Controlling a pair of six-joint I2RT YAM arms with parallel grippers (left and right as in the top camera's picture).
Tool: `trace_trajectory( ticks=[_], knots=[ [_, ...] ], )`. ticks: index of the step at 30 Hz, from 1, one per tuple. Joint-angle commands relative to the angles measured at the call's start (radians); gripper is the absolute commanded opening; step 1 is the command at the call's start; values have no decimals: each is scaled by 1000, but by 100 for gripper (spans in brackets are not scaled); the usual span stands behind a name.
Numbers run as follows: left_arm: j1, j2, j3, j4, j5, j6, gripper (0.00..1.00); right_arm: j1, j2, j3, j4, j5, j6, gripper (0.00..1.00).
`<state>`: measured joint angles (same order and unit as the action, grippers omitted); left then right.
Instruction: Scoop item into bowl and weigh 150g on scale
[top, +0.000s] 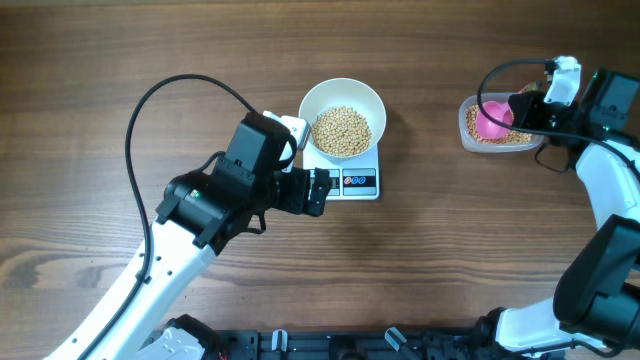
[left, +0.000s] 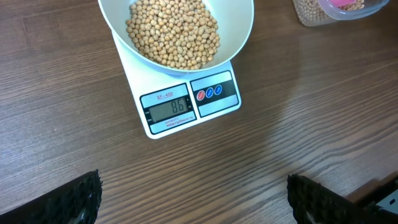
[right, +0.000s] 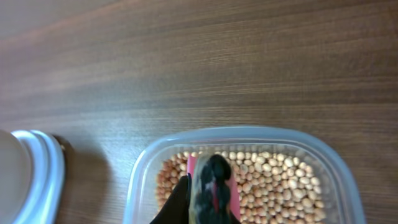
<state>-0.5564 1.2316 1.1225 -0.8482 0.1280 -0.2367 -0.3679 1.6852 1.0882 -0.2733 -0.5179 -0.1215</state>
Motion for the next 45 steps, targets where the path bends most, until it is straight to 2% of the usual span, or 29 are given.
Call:
trace_trajectory(
  ticks=[1, 8, 18, 22, 23, 26, 30, 33, 34, 35, 40, 43, 45],
  knots=[
    [-5, -1, -4, 0, -9, 21, 100, -2, 19, 16, -61, 32, -89, 4],
    [-5, -1, -4, 0, -9, 21, 100, -2, 18, 16, -231, 32, -114, 4],
    [-5, -1, -4, 0, -9, 21, 100, -2, -27, 17, -345, 32, -123, 7],
    [-5, -1, -4, 0, -9, 21, 100, -2, -60, 17, -402, 30, -137, 12],
    [-5, -1, -4, 0, -9, 21, 100, -2, -70, 17, -420, 24, -132, 13],
    [-5, -1, -4, 0, -9, 21, 100, -2, -104, 17, -473, 24, 7, 13],
    [-5, -1, -4, 0, -9, 21, 100, -2, -147, 17, -548, 25, 19, 37],
    [-5, -1, -4, 0, -9, 21, 100, -2, -185, 19, -599, 26, 20, 42],
    [-5, -1, -4, 0, -9, 21, 100, -2, -199, 23, -614, 31, 20, 49],
    [-5, -1, -4, 0, -9, 21, 100, -2, -227, 33, -638, 66, 23, 66],
    [-5, -1, -4, 0, -9, 21, 100, -4, -292, 102, -667, 299, 105, 91],
    [-5, -1, -4, 0, -9, 21, 100, -20, -311, 145, -647, 376, 105, 99],
    [-5, -1, -4, 0, -9, 21, 100, -56, -306, 177, -629, 379, 108, 100]
  ],
)
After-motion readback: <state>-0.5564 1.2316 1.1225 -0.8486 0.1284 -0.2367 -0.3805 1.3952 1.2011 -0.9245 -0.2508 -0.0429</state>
